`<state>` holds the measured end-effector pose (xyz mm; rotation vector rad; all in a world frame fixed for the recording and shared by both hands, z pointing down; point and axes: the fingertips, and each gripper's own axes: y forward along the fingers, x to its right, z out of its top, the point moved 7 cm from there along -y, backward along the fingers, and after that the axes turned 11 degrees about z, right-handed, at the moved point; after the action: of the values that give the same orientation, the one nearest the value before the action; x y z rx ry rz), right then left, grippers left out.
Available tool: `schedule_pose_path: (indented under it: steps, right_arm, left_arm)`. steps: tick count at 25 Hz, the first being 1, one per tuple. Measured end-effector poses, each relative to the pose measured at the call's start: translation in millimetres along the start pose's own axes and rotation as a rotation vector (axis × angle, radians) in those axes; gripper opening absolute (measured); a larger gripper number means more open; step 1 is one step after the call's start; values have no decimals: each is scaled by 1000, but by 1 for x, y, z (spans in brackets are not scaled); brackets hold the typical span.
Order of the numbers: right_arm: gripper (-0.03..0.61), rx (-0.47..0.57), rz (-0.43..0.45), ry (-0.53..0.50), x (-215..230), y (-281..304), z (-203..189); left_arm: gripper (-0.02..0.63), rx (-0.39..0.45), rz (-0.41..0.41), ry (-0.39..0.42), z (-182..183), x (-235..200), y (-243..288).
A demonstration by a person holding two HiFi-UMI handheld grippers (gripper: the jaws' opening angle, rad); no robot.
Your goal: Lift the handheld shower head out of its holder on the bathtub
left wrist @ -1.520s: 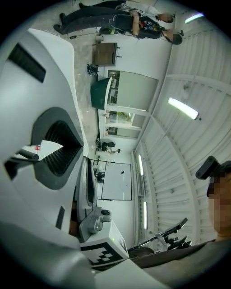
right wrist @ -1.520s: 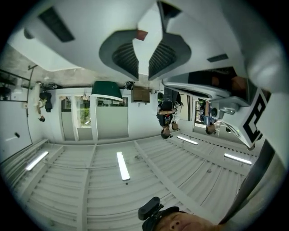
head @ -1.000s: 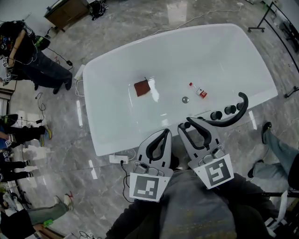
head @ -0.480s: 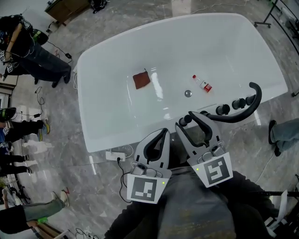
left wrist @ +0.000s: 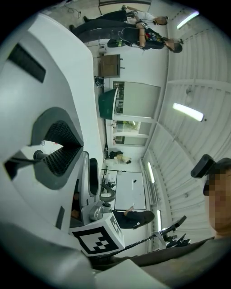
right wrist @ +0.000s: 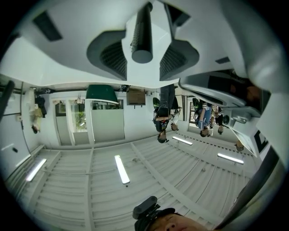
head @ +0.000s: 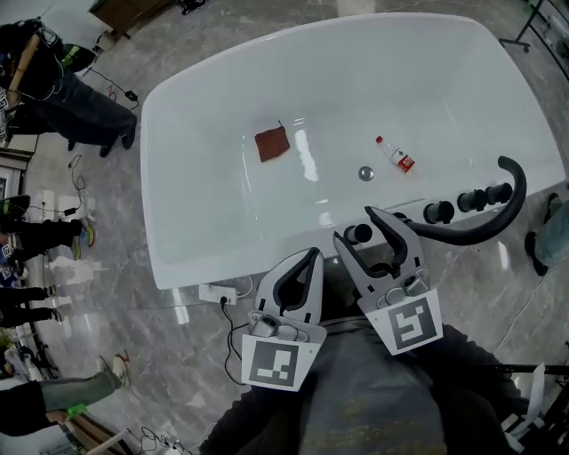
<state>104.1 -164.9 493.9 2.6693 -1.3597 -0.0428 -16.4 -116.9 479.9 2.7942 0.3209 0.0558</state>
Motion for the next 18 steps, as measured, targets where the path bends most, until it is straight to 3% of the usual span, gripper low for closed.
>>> schedule_pose_path:
  steps: [9, 10, 11, 18]
  right_arm:
    - [215, -58, -21, 38, 9, 5, -41]
    - [205, -69, -19, 41, 8, 6, -44]
    - [140, -75, -17, 43, 7, 7, -46]
    - [138, -90, -25, 45, 4, 7, -44]
  left_arm:
    - [2, -55, -14, -5, -30, 0, 17]
    - [2, -58, -15, -4, -31, 0, 17]
    - [2, -61, -15, -2, -31, 0, 17]
    - [2, -70, -17, -1, -27, -2, 13]
